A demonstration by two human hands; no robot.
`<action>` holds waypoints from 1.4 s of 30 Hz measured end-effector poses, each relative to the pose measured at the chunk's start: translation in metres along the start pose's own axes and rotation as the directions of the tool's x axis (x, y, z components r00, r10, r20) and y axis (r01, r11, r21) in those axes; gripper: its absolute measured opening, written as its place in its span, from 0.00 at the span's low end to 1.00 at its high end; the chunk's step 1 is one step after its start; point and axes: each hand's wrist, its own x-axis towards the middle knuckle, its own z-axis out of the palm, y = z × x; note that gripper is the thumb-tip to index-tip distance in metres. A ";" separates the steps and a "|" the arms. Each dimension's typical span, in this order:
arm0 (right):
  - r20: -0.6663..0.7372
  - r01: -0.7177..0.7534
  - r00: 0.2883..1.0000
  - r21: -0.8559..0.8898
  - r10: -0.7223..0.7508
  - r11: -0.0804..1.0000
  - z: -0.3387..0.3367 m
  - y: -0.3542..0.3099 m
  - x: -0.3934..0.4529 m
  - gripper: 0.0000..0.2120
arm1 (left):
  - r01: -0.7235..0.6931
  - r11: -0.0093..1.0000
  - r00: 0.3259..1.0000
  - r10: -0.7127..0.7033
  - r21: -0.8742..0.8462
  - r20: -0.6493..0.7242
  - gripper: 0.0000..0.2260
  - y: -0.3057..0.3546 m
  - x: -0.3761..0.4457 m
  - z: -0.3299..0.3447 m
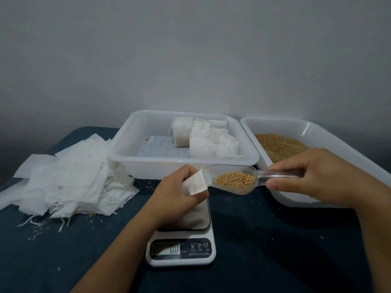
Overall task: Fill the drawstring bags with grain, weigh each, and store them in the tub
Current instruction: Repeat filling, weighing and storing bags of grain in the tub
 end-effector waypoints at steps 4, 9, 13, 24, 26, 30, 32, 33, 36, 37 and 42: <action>0.042 0.019 0.999 -0.017 -0.019 1.000 -0.006 -0.018 0.002 0.14 | -0.004 0.999 1.000 0.004 0.032 0.002 0.15 0.000 0.000 0.001; 0.054 0.016 0.998 -0.080 -0.012 0.997 -0.015 -0.034 0.007 0.17 | -0.023 0.998 1.000 0.023 0.058 0.013 0.13 0.002 -0.001 0.004; 0.070 0.025 0.997 -0.156 -0.014 0.987 -0.023 -0.047 0.011 0.14 | -0.028 0.997 0.999 0.027 0.074 0.019 0.13 0.004 0.000 0.005; 0.036 0.031 0.999 -0.366 -0.019 0.930 -0.038 -0.084 0.016 0.20 | -0.010 0.998 1.000 0.011 -0.059 0.026 0.15 0.009 -0.002 0.008; 0.016 0.046 0.999 -0.415 -0.043 0.909 -0.037 -0.091 0.014 0.20 | -0.014 0.997 1.000 0.016 -0.081 0.020 0.14 0.010 -0.003 0.008; -0.018 0.078 0.993 -0.622 -0.114 0.779 -0.031 -0.105 0.010 0.20 | -0.020 0.992 1.000 0.019 -0.121 -0.007 0.12 0.012 -0.003 0.008; -0.036 0.078 0.988 -0.718 -0.149 0.691 -0.028 -0.111 0.006 0.21 | -0.015 0.991 1.000 0.012 -0.135 -0.023 0.13 0.013 -0.003 0.009; -0.045 0.077 0.985 -0.752 -0.168 0.655 -0.027 -0.114 0.005 0.22 | -0.008 0.990 1.000 0.004 -0.142 -0.028 0.13 0.013 -0.003 0.009; -0.041 0.085 0.977 -0.829 -0.211 0.552 -0.025 -0.121 -0.003 0.24 | 0.021 0.980 0.999 -0.027 -0.196 -0.027 0.09 0.011 -0.002 0.010; -0.038 0.085 0.975 -0.848 -0.220 0.524 -0.026 -0.123 -0.005 0.24 | 0.027 0.977 0.999 -0.033 -0.210 -0.025 0.08 0.011 -0.002 0.009; -0.100 0.118 0.960 -0.704 -0.261 0.700 -0.040 -0.109 -0.011 0.21 | 0.070 0.948 0.996 -0.083 -0.311 -0.029 0.11 0.013 -0.002 0.007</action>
